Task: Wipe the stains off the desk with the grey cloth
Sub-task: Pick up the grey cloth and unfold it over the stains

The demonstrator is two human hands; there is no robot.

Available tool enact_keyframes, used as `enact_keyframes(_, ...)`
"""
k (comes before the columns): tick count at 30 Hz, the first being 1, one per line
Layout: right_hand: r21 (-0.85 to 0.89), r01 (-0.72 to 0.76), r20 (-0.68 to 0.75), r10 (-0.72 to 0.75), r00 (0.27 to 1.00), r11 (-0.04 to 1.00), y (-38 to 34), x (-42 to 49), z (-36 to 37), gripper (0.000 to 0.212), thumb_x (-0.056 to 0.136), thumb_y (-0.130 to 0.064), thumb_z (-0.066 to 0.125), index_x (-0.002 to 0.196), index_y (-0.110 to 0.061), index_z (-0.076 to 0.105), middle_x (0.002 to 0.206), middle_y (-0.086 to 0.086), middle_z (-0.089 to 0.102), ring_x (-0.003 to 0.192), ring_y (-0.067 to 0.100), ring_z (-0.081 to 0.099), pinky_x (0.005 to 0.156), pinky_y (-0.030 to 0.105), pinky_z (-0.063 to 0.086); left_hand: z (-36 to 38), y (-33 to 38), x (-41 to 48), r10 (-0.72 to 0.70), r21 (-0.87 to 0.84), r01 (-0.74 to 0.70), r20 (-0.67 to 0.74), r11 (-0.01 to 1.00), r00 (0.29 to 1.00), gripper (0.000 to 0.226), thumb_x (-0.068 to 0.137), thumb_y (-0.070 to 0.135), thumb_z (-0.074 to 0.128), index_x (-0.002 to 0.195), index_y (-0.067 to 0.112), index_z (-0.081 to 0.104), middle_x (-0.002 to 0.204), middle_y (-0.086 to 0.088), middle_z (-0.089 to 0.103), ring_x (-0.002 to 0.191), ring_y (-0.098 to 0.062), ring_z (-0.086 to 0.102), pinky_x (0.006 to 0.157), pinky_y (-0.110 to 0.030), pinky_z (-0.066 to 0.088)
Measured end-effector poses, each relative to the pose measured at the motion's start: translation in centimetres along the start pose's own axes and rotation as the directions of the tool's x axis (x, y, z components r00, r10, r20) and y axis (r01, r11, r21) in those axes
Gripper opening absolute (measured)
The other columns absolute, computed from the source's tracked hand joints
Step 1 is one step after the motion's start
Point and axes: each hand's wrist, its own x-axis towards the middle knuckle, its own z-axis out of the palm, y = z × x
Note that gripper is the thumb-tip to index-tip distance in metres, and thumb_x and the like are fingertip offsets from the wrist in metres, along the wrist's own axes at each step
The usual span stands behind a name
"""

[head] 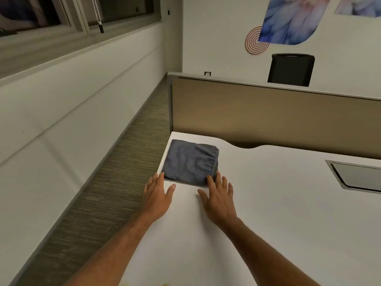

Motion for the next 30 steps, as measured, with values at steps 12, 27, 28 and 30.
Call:
enact_keyframes(12, 0.292, 0.057, -0.25, 0.019, 0.968, 0.955, -0.5, 1.9, 0.1, 0.019, 0.102, -0.019, 0.055, 0.116, -0.011, 0.065, 0.126, 0.006, 0.063, 0.114, 0.021, 0.049, 0.106, 0.041, 0.044, 0.6, 1.7, 1.9, -0.062, -0.275, -0.02, -0.287, 0.961, 0.956, 0.045, 0.096, 0.02, 0.07, 0.138, 0.004, 0.061, 0.134, -0.013, 0.067, 0.126, -0.031, 0.061, 0.114, -0.051, 0.04)
enact_keyframes(27, 0.428, 0.075, -0.324, 0.076, 0.943, 0.9, -0.1, 1.1, -1.0, 0.018, 0.101, -0.003, 0.053, 0.102, -0.012, 0.069, 0.101, 0.0, 0.067, 0.096, 0.018, 0.053, 0.077, 0.011, 0.037, -0.3, 3.9, 2.2, -0.549, -0.885, 0.178, -0.099, 0.43, 0.83, 0.022, 0.084, -0.002, 0.075, 0.103, 0.006, 0.066, 0.081, -0.004, 0.068, 0.066, -0.012, 0.062, 0.052, -0.016, 0.051)
enact_keyframes(28, 0.441, 0.079, -0.335, 0.082, 0.939, 0.894, -0.2, 0.8, -1.1, 0.016, 0.101, -0.005, 0.055, 0.103, -0.012, 0.069, 0.102, 0.0, 0.067, 0.097, 0.017, 0.053, 0.078, 0.009, 0.038, -0.5, 4.1, 2.0, -0.57, -0.907, 0.212, -0.037, 0.363, 0.821, 0.028, 0.084, -0.003, 0.074, 0.109, 0.005, 0.064, 0.086, -0.006, 0.068, 0.07, -0.013, 0.063, 0.059, -0.022, 0.054)
enact_keyframes(30, 0.455, 0.089, -0.356, 0.089, 0.93, 0.886, -0.3, -0.1, -1.3, 0.014, 0.101, -0.007, 0.058, 0.106, -0.013, 0.07, 0.104, -0.001, 0.068, 0.098, 0.017, 0.055, 0.081, 0.009, 0.038, -1.0, 4.3, 1.6, -0.585, -0.936, 0.283, 0.113, 0.208, 0.803, 0.033, 0.085, -0.008, 0.068, 0.116, 0.002, 0.062, 0.094, -0.01, 0.067, 0.076, -0.016, 0.063, 0.072, -0.03, 0.056)
